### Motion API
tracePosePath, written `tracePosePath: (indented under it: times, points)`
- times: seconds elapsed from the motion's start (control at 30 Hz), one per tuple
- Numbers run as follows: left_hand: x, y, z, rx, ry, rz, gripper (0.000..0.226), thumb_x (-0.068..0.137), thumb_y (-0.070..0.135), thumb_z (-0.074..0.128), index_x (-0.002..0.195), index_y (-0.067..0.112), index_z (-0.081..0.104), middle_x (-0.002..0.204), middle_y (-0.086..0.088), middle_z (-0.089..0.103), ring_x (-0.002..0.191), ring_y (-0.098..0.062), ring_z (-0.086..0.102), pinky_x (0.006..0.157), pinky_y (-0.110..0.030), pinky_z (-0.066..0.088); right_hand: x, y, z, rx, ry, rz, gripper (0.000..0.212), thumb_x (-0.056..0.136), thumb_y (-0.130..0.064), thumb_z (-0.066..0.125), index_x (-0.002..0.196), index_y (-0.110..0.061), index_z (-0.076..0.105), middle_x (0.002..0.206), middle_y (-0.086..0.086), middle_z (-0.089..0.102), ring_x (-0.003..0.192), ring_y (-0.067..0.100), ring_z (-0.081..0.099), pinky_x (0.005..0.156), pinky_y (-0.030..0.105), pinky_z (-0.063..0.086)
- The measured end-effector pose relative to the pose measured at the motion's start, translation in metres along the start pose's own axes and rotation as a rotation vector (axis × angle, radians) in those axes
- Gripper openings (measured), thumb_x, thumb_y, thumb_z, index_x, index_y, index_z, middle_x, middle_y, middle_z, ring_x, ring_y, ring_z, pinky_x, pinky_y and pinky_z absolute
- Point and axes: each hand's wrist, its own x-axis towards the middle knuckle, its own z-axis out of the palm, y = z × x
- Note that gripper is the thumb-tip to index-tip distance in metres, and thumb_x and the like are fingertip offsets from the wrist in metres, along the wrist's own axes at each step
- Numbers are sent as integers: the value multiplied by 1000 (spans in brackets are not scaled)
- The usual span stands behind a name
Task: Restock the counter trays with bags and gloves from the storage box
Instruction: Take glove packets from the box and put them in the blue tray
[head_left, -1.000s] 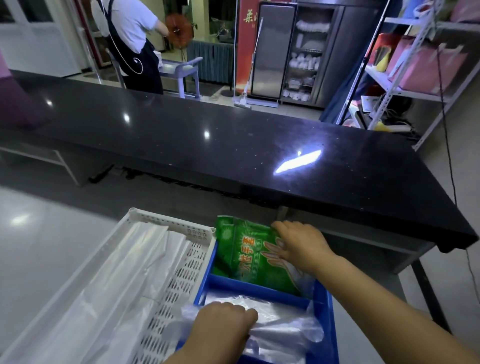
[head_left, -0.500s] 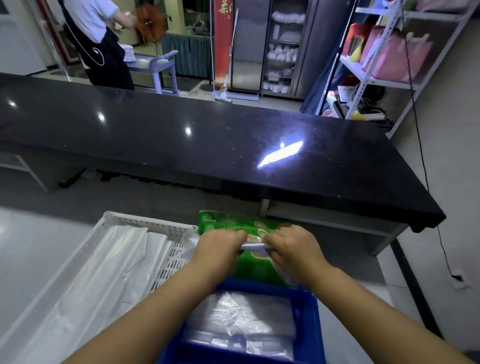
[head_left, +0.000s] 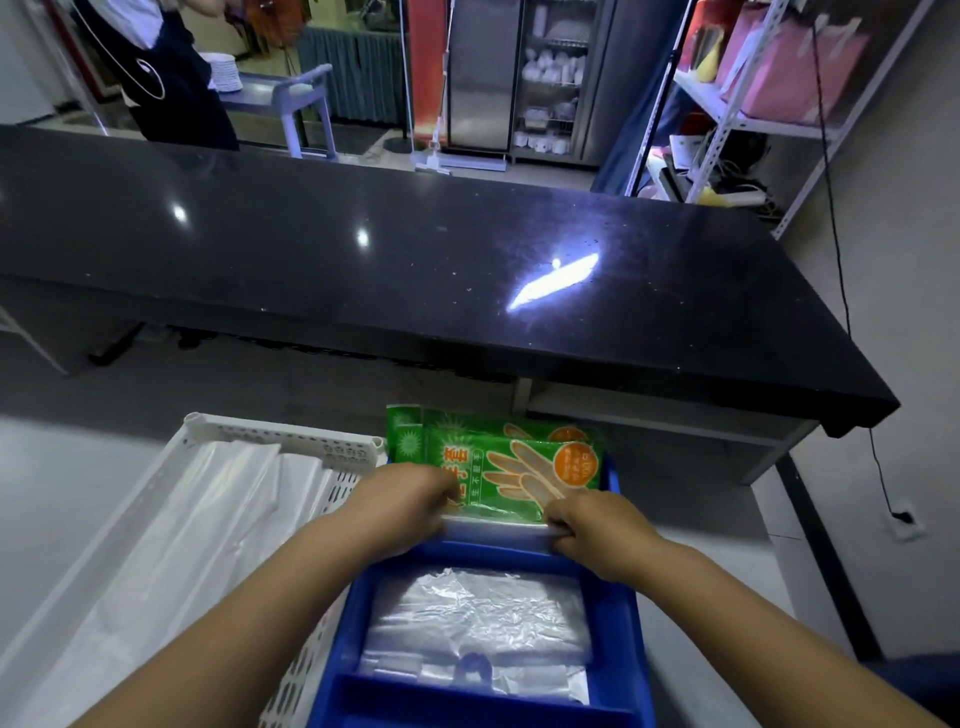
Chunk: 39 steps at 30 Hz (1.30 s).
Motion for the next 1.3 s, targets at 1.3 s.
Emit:
tracePosePath:
  times: [1.3]
  points:
    - [26, -2, -2, -81, 249, -90, 48, 89, 14, 51, 137, 15, 42, 135, -9, 49, 121, -27, 46, 99, -38, 39, -23, 17, -2, 307, 561, 314, 7, 90, -22, 56, 91, -21, 63, 92, -1, 64, 78, 13, 55, 64, 22, 44]
